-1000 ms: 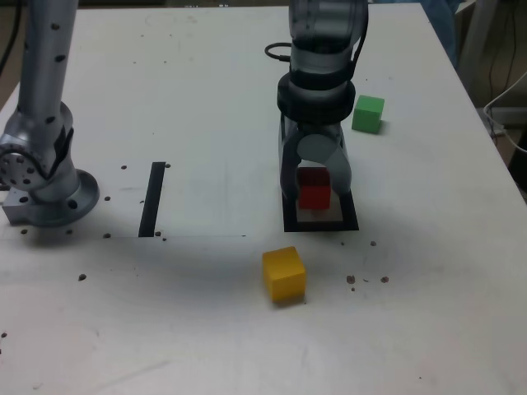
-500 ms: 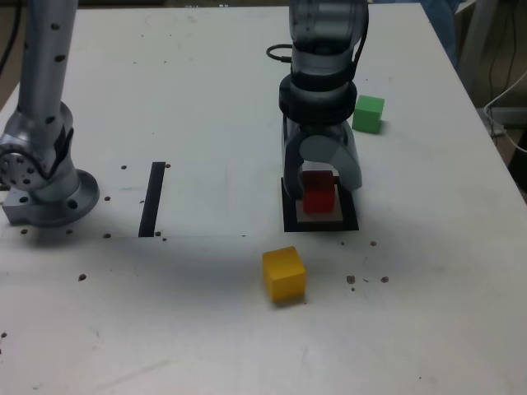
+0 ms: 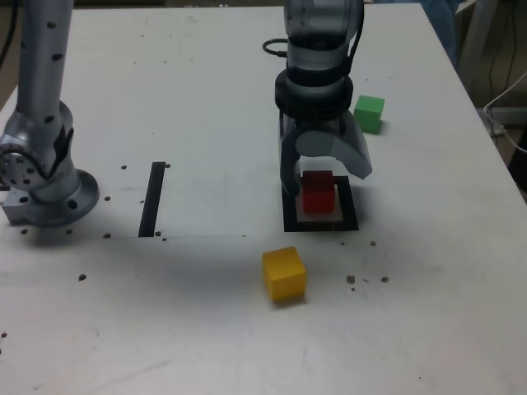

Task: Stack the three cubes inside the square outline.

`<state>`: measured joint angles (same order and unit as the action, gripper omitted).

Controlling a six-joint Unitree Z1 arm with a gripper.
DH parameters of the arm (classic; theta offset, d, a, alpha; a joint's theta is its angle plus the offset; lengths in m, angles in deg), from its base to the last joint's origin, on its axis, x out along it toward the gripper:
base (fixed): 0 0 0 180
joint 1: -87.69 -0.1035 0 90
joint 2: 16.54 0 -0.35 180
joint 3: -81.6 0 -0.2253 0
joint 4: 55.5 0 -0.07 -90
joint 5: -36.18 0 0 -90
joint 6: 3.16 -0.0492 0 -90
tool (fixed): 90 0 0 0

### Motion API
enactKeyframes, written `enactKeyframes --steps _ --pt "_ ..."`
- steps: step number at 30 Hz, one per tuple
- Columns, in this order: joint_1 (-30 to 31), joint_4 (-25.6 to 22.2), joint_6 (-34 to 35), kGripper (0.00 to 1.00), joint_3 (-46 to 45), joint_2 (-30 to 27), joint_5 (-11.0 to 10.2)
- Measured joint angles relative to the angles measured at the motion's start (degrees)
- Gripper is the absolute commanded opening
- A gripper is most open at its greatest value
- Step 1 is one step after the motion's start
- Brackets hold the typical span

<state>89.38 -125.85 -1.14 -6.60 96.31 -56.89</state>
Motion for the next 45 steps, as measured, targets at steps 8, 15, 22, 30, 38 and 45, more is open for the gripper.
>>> enactKeyframes --steps 8,15,22,30,38,45 --pt "0.0 -0.7 0.0 0.99 0.0 -0.8 0.0" --pt "0.0 -2.3 0.0 0.99 0.1 -2.3 -0.3" --pt "-1.5 -6.3 -1.9 0.99 1.1 -5.0 -0.7" --pt "-5.9 -10.1 -8.0 0.99 4.8 -6.2 -0.8" --pt "-8.2 -13.9 -11.0 0.99 7.0 -6.9 -0.8" --pt "-3.2 -17.2 -6.2 0.99 7.1 -10.1 -1.4"
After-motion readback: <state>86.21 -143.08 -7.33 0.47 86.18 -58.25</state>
